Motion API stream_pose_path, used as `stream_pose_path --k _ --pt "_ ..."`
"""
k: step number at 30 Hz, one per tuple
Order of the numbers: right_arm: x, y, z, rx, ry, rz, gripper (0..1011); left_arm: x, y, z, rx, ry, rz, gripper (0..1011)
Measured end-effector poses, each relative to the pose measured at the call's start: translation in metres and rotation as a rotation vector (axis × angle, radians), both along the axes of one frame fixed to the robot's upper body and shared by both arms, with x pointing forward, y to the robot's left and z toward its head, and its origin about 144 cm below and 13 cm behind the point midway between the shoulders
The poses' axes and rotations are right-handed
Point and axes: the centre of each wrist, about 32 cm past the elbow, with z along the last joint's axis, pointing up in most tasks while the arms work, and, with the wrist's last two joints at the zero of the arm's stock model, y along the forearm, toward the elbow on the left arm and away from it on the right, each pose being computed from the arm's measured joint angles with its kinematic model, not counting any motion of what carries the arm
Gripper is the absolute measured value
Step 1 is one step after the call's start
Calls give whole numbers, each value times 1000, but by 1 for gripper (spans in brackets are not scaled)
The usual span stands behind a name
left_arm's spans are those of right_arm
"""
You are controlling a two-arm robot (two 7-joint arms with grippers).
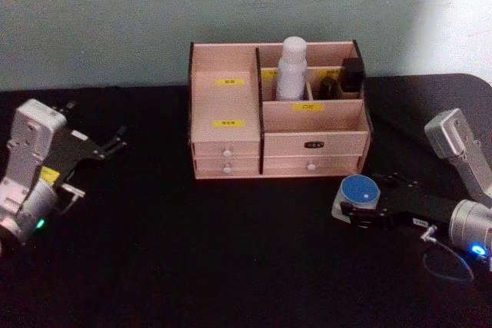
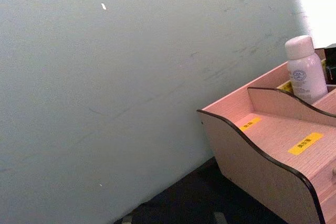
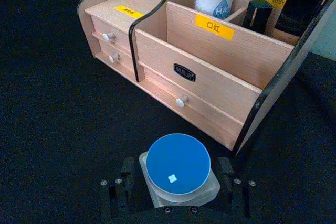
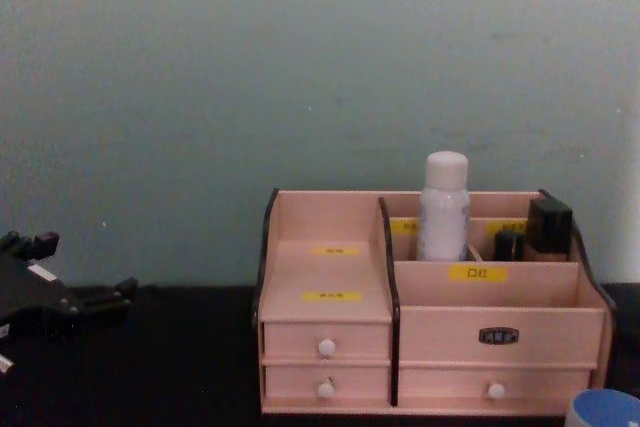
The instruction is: Pick up the facial cleanser and watermelon frost from the table and place them into the tiered storage box.
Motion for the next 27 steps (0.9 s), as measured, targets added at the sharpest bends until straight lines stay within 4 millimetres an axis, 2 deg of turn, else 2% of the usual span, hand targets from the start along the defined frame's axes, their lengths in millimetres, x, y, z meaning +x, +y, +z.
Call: stream_pose_path --k 16,22,27 --pt "0 0 0 -1 -1 1 1000 0 0 0 0 0 0 1001" --pt "0 0 0 0 -2 1 902 0 0 0 0 0 0 1001" --pt "0 0 0 0 -3 1 748 0 0 0 0 0 0 1001"
